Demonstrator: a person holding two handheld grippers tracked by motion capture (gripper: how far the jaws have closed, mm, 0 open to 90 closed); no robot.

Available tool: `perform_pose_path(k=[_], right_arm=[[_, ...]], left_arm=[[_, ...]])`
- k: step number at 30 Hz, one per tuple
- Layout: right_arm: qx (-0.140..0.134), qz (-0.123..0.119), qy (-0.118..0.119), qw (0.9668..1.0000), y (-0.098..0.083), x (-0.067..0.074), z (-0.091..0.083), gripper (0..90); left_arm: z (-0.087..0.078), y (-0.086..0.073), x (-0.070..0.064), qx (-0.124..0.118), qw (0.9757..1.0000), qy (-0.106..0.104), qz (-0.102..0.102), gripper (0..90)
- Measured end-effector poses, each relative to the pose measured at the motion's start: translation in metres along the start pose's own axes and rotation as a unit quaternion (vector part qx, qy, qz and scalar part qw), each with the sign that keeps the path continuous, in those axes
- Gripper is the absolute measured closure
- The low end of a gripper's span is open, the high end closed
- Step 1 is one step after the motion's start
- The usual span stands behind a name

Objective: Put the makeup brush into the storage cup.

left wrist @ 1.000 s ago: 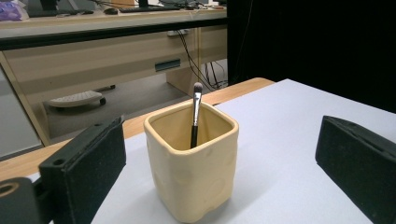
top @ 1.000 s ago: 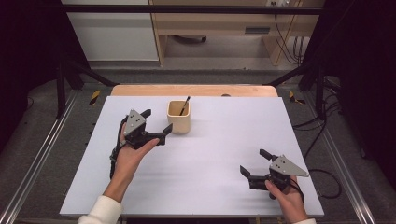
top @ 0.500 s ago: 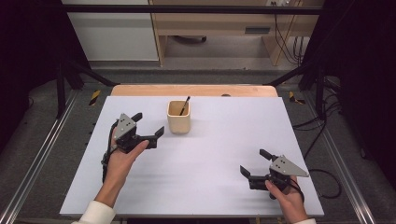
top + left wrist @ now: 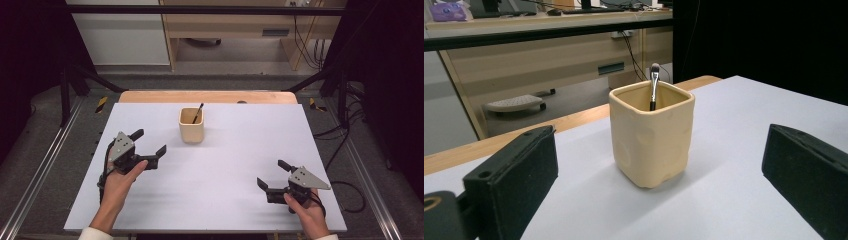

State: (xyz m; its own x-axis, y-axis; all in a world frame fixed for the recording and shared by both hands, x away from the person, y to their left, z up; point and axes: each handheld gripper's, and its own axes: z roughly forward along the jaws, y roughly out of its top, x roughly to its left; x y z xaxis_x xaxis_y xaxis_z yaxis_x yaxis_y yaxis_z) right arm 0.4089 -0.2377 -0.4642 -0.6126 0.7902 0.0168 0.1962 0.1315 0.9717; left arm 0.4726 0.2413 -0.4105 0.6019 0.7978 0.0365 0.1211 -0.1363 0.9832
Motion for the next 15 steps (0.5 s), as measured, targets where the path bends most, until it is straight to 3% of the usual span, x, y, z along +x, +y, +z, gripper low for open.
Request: perform_pose_path(k=[8,15], right_arm=[[0.001,-0.005,-0.002,1.0,-0.001,0.0,0.0,3.1],[0.002,-0.009,-0.005,0.9999,-0.001,0.0,-0.001,3.5]], left_arm=[[-0.017,-0.011,0.002,-0.002,0.9999,-0.009,0.014,1.1],[-0.026,-0.022,0.004,-0.01,0.9998,-0.017,0.009,1.1]])
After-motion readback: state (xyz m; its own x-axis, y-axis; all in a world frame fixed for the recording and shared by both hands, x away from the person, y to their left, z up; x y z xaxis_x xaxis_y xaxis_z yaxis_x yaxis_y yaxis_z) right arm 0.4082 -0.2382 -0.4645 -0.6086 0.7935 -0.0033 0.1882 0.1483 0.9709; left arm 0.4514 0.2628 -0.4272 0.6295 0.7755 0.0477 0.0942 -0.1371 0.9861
